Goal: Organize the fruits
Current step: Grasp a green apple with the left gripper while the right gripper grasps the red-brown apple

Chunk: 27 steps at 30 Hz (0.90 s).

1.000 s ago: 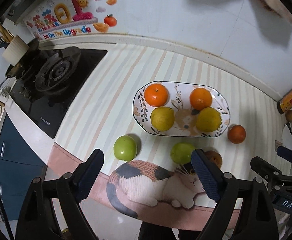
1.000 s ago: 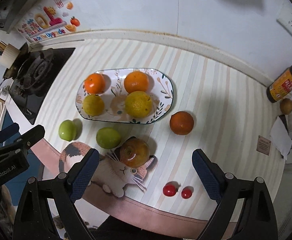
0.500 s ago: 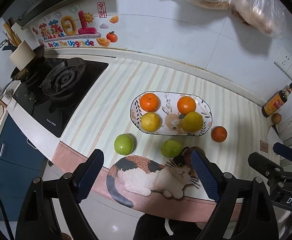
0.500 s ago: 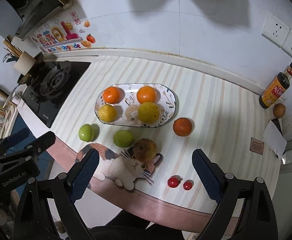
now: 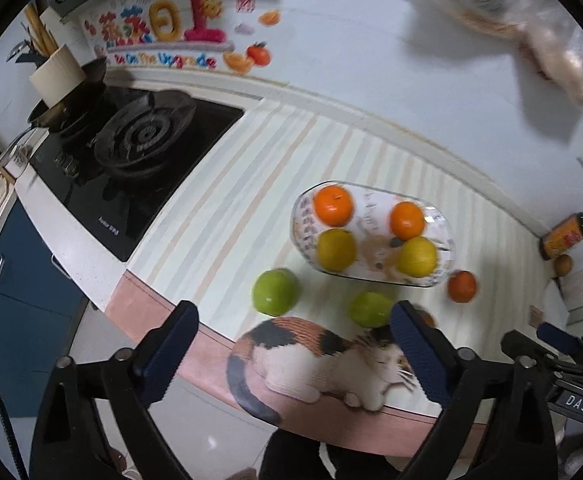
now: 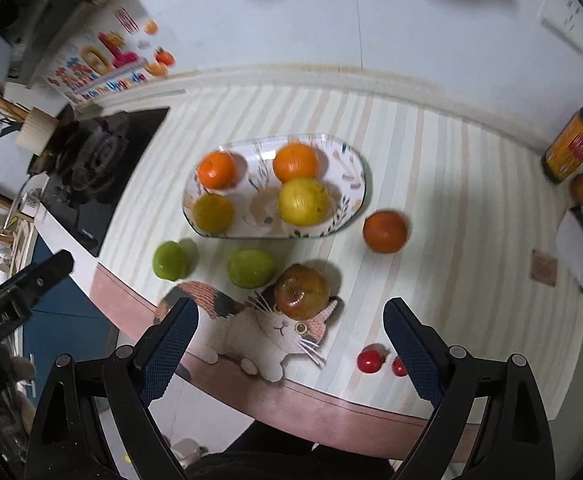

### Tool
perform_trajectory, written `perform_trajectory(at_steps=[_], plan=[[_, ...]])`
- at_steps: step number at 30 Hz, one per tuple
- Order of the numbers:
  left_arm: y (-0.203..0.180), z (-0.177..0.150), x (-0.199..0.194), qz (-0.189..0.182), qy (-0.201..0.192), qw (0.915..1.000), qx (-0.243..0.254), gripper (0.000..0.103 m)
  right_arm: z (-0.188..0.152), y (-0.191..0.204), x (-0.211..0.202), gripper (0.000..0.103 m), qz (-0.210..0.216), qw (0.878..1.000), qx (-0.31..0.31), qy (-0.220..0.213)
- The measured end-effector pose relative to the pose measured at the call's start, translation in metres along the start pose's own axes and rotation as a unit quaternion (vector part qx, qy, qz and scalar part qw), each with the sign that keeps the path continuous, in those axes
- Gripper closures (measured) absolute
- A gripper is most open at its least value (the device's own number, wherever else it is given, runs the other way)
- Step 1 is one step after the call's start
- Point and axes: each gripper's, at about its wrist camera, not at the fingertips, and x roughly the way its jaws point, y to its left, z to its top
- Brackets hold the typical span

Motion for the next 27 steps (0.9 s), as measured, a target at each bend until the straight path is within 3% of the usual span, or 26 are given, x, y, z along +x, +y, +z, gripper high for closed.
perform_trajectory(at_steps=[2,9,18,21,22,25,27], plan=[[0.005,0.001,0.018,0.012,0.015,0.9998,-0.001,0.004,0.001,-0.004,0.024,0.007,-0.002,1.000,0.006,0.020],[0.025,0.007,0.111,-0.006,0.112,0.9937,-0.012,0.004,-0.002,-0.020,0.107,0.007,-0.006,0.995,0.043,0.092],[0.018,0.014,0.189,0.011,0.173,0.9844,0.032,0.006,-0.007,-0.024,0.169,0.007,-0.010,0.988,0.066,0.140],[0.013,0.014,0.207,0.013,0.188,0.9805,0.057,0.017,-0.005,-0.025,0.179,0.007,-0.012,0.987,0.070,0.143],[0.011,0.013,0.211,0.011,0.189,0.9799,0.063,0.026,-0.005,-0.025,0.183,0.008,-0.012,0.987,0.071,0.143],[0.008,0.011,0.217,-0.026,0.196,0.9786,0.058,0.048,-0.003,-0.027,0.189,0.026,0.002,0.987,0.076,0.144],[0.002,0.009,0.216,-0.022,0.197,0.9781,0.062,0.050,-0.003,-0.028,0.189,0.035,0.023,0.986,0.081,0.143]])
